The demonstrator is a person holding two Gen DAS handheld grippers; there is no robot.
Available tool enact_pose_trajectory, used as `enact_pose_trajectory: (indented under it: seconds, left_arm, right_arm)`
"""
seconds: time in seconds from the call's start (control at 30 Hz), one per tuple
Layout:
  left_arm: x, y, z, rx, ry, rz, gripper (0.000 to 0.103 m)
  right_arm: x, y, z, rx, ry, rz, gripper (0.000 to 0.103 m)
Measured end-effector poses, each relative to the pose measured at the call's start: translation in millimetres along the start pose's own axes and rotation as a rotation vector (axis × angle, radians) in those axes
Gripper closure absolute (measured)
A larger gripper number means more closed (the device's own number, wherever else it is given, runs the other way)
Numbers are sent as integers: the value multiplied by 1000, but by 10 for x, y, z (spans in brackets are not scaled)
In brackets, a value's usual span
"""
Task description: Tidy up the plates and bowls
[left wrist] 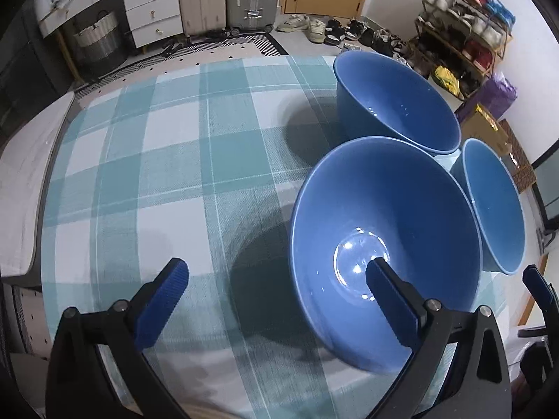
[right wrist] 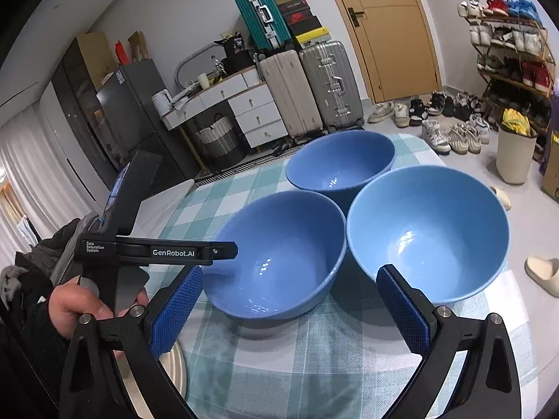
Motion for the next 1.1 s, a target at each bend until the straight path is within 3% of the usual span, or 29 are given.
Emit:
enact_pose_trajectory:
  seconds: [0.13, 0.23, 0.3, 0.47, 0.67, 1.1]
  left_arm:
    - [-84, -32, 5, -17, 0, -10, 8]
    - [-147, -35, 27, -37, 16, -36, 28]
    - [-181, -27, 42, -39, 31, -52, 49]
    - [-191, 4, 57, -29, 64, -65, 75]
    - [-128, 66, 111, -77, 61, -66, 89]
    - [-15, 150, 22, -103, 49, -56, 91]
  right_arm:
    - [-64, 61, 51, -13, -3, -20, 2]
    - [-58, 95, 63, -5, 22, -13, 4]
    - [-59, 110, 56, 9, 33, -11, 9]
    - [-62, 136, 18, 14, 26, -13, 9]
    - [-40, 151, 3, 10, 15, -17, 9]
    - [-21, 126, -11, 12, 11, -26, 14]
Point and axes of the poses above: each gripper's, at about its wrist camera, not at the fingertips, and x roughly against the way its jaws point, z to its right, y to its underside, the point moved 8 cm from there along -x, roughly the way its jaws point, and after that the axes turned 2 degrees about y, right-handed, at the moved point
